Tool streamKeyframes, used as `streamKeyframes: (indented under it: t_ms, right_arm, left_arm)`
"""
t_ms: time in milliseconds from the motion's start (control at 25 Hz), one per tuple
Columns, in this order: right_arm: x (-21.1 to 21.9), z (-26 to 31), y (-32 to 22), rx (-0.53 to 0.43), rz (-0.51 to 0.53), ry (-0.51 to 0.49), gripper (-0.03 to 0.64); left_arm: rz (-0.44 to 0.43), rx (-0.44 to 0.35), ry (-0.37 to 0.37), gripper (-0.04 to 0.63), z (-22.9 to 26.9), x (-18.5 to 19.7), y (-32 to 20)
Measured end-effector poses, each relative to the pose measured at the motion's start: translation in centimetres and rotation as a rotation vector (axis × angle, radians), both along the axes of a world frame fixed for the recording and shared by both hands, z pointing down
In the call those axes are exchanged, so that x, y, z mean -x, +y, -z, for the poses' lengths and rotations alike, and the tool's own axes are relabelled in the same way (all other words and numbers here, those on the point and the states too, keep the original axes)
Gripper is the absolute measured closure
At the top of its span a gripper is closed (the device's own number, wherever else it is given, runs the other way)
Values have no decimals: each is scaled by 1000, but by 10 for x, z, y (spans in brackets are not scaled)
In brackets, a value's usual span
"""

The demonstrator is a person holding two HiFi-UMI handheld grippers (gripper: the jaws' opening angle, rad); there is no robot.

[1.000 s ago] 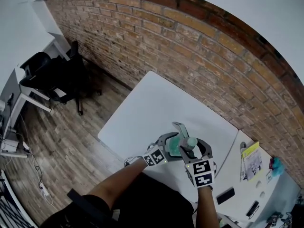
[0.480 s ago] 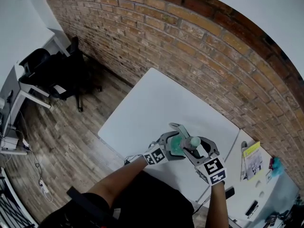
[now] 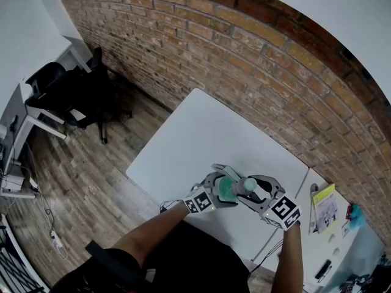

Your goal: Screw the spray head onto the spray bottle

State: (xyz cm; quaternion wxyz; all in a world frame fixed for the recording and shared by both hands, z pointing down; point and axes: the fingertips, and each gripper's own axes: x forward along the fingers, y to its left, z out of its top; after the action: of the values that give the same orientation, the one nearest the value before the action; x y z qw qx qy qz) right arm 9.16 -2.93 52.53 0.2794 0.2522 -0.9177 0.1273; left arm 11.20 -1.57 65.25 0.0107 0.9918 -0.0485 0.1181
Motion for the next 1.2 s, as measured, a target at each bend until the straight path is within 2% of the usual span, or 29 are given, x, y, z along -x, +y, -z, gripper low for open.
streamKeyframes:
  t_ms: [160,240,560,680,920,1200]
  right_arm:
    - [2,-2,5,-5,33,50,347]
    - [-2,2,7,-6,-6,50,347]
    - [-19,35,12,1,-409,-67,347]
    - [-16,25,15,5,-490,-18,347]
    - [-11,16,9,-10,-532,129,347]
    - [-8,12,1,15,-508,197,347]
  left_arm:
    - [1,-2,-4,52,1,0,0]
    - [6,4,-7,52,-3,0,1]
    - [2,-20,3,51,10,-1,-1]
    - [7,-19,3,51,9,-1,1]
    - [16,-19,-11,51,8,-3,1]
    - [18,-14,-14,51,7,-3,1]
